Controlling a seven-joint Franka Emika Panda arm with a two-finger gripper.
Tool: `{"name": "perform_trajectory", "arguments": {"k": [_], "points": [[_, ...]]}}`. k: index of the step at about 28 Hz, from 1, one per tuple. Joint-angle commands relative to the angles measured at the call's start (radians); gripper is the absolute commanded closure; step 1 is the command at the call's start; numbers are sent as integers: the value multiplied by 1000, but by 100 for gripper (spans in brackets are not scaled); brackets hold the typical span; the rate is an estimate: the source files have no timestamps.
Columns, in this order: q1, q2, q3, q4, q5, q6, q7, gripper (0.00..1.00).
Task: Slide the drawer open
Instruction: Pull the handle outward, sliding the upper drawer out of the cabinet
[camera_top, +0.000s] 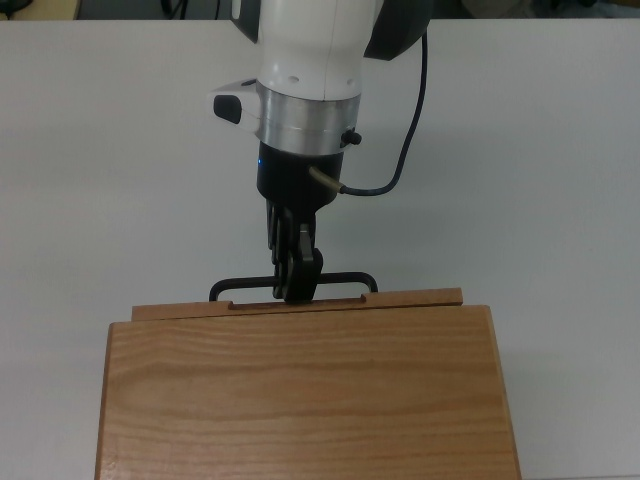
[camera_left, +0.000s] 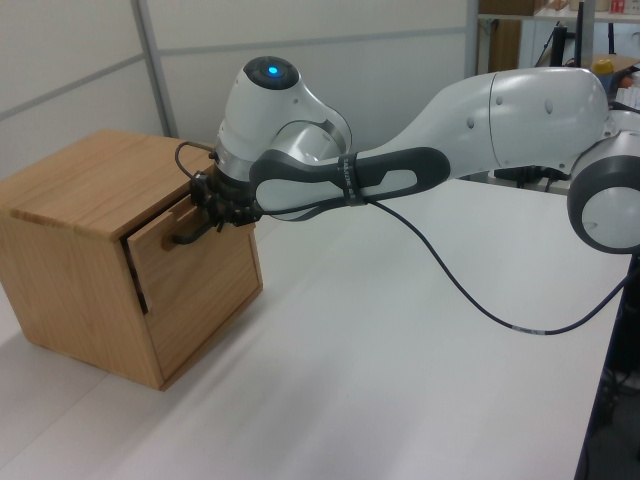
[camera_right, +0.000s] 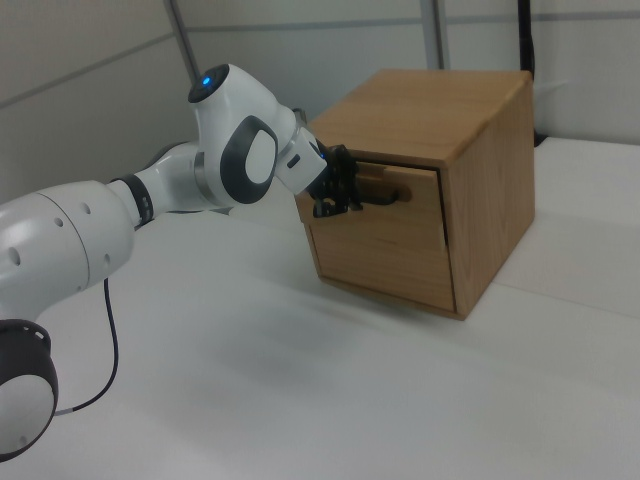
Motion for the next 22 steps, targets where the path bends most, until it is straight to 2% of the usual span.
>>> {"name": "perform_trajectory", "arguments": {"k": [1,5,13,19,22], "points": [[-7,-89,13,-81,-24,-2,1,100],[-10,-156,14,-159,-20,-2,-7,100],[-19,-236,14,-235,-13,-40,-35,100],[-19,-317,14,-334,-8,-89,-75,100],[-20,-343,13,-363,9,-91,-90,100]]}}
